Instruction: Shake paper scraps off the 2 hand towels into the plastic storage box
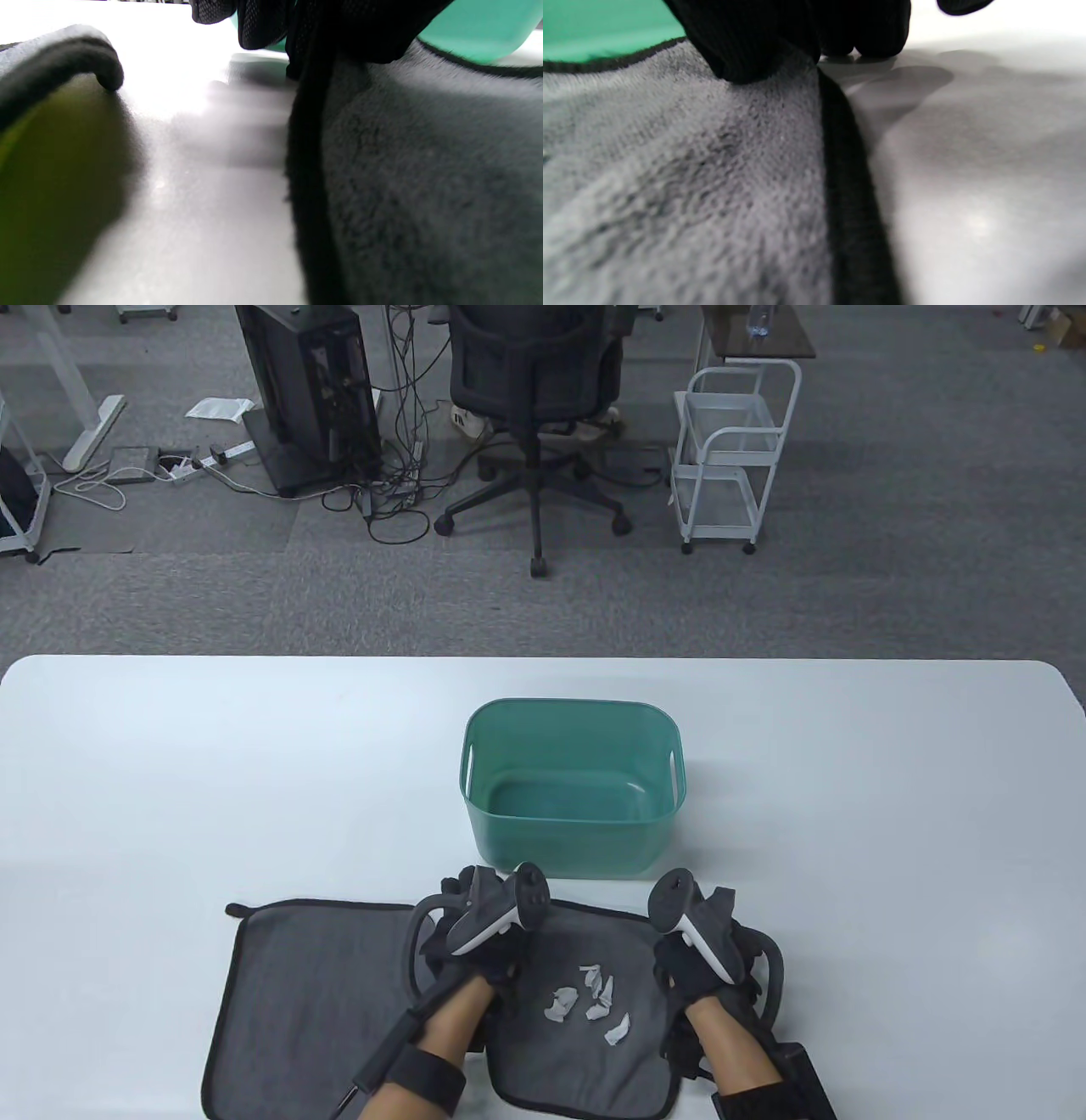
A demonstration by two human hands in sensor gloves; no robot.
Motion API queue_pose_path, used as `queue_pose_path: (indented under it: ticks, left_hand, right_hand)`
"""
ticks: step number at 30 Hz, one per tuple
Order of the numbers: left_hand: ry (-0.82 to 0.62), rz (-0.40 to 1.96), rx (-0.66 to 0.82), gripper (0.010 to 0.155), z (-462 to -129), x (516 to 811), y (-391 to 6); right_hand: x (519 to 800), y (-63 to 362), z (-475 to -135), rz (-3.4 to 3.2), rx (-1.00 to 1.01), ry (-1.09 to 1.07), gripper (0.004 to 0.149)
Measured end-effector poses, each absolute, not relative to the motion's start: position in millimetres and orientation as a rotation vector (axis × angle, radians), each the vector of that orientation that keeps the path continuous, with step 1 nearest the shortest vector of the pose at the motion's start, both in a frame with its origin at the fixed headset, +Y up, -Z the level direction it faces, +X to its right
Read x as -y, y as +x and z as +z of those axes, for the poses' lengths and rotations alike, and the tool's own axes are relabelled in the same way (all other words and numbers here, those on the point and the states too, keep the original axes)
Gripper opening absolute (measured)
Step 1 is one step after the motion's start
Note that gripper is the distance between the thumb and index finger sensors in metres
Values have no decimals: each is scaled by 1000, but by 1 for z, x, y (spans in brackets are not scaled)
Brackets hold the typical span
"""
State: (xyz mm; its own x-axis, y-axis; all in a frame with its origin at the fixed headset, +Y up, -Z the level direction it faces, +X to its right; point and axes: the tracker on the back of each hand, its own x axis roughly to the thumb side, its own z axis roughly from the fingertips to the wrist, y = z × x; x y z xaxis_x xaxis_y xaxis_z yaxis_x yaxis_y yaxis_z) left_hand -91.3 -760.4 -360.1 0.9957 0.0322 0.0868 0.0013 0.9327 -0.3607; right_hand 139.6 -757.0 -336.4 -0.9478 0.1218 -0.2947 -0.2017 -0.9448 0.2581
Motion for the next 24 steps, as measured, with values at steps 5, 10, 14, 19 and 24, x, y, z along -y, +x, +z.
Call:
queue_pose_path:
  ticks: [5,10,14,19,24]
  left_hand:
    - [-355,50,85,43,-357,758,-101]
    - [-322,124,84,42,-353,748,-112]
    - [-284,160,82,41,-347,738,-117]
    - [-259,240,104,41,-340,726,-121]
    - [-260,318,129,42,-337,716,-117]
  right_hand:
    - [755,135,-333,2903,-374,-415,40]
    - [749,120,-329,2943,-303,-374,40]
    - [744,108,-325,2988,-245,-344,41]
    - [734,97,-319,2947,-172,-280,41]
    - [723,101,-316,2862,-119,-262,41]
